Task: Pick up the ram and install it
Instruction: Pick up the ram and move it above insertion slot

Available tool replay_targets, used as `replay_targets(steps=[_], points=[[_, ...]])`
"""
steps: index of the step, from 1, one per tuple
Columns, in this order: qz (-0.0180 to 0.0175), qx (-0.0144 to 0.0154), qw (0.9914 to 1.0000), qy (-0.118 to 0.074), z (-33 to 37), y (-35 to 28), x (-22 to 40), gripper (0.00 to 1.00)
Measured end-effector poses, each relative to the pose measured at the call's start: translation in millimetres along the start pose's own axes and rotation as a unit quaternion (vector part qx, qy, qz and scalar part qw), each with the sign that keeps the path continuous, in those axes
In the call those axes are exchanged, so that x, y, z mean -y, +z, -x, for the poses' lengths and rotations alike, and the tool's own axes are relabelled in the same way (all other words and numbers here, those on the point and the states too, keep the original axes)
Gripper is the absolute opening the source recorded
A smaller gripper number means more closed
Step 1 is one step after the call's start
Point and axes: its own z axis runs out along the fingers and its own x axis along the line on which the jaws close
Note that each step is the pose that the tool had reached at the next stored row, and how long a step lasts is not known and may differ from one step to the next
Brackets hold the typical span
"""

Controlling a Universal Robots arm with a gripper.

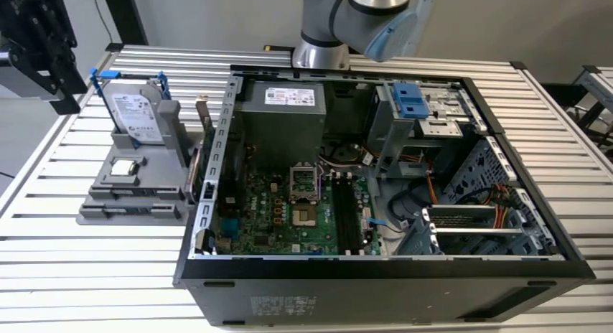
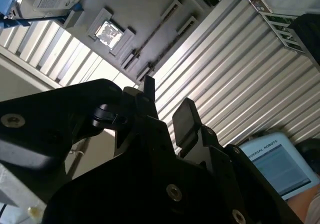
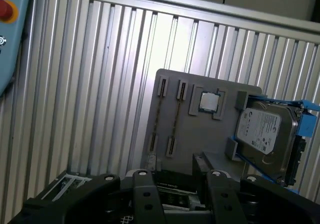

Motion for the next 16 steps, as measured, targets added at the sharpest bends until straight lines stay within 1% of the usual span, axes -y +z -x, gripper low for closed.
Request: replay_targets(steps=[3, 4, 7, 16], points=[[0.0001, 0.0002, 1.0, 0.002, 0.0, 0.4, 0.0, 1.0], [0.0016, 0.0004, 0.99998, 0.006, 0.0, 1.0, 0.0, 1.0], [0.0019, 0.0008, 0.99988, 0.015, 0.0, 3.1, 0.0, 1.0], [0.0016, 0.001, 0.99949, 0.032, -0.3, 14.6, -0.1, 1.0]])
